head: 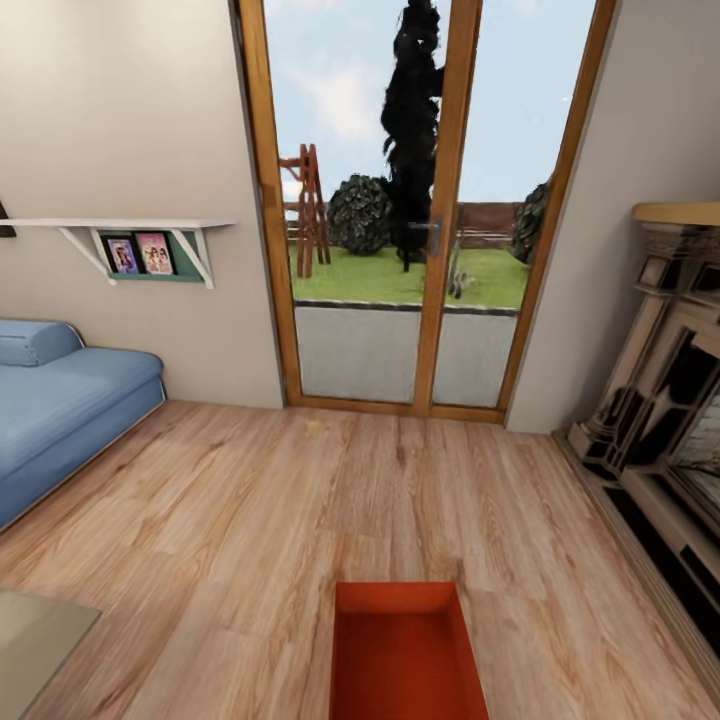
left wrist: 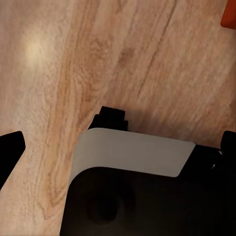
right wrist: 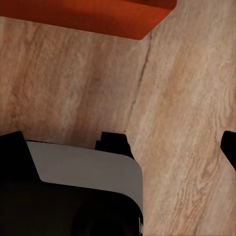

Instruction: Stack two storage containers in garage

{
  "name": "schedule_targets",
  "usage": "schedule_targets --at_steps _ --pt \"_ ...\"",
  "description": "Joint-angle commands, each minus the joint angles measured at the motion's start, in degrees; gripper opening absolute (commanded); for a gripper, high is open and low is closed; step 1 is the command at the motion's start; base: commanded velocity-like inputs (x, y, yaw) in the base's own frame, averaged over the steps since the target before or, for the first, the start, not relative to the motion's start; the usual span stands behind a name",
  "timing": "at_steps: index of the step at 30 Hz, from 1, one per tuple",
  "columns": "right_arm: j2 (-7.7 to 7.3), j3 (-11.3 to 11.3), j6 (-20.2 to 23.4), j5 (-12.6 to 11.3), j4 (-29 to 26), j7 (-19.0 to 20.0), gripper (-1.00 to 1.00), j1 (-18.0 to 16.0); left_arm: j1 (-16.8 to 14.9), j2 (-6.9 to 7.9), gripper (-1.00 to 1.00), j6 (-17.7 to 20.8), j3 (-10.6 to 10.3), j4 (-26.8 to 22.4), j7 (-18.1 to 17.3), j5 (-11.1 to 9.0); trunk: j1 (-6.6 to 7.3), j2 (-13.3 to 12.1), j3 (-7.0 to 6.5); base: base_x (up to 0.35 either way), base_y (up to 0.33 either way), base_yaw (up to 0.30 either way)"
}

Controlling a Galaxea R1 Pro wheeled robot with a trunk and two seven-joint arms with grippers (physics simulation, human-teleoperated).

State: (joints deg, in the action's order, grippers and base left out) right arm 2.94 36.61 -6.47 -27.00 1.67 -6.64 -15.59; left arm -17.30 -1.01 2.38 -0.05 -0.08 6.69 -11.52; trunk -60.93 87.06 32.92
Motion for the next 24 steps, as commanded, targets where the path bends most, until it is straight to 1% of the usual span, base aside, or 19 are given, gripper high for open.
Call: schedule_targets --at_steps 1,6,19,24 --pt "0.06 0.48 -0.3 -0.51 0.18 -0.04 1.0 -0.06 -0.03 -0.02 1.0 0.17 -0.04 -0.01 0.16 -0.35 0.0 0.03 0.05 0.019 0.0 0.0" --pt "0.05 0.48 -0.3 -0.51 0.18 -0.04 1.0 -0.06 -0.02 -0.1 1.0 0.17 -0.04 -0.01 0.16 -0.34 0.0 0.03 0.05 0.008 -0.08 0.0" --pt "0.06 0.48 -0.3 -0.51 0.18 -0.04 1.0 -0.06 -0.07 -0.04 1.0 0.17 -0.04 -0.01 0.16 -0.32 0.0 0.03 0.05 0.002 -0.256 0.0" --pt "0.05 0.42 -0.3 -0.57 0.18 -0.04 1.0 -0.06 -0.04 -0.04 1.0 0.17 -0.04 -0.01 0.16 -0.35 0.0 0.03 0.05 0.003 -0.055 0.0"
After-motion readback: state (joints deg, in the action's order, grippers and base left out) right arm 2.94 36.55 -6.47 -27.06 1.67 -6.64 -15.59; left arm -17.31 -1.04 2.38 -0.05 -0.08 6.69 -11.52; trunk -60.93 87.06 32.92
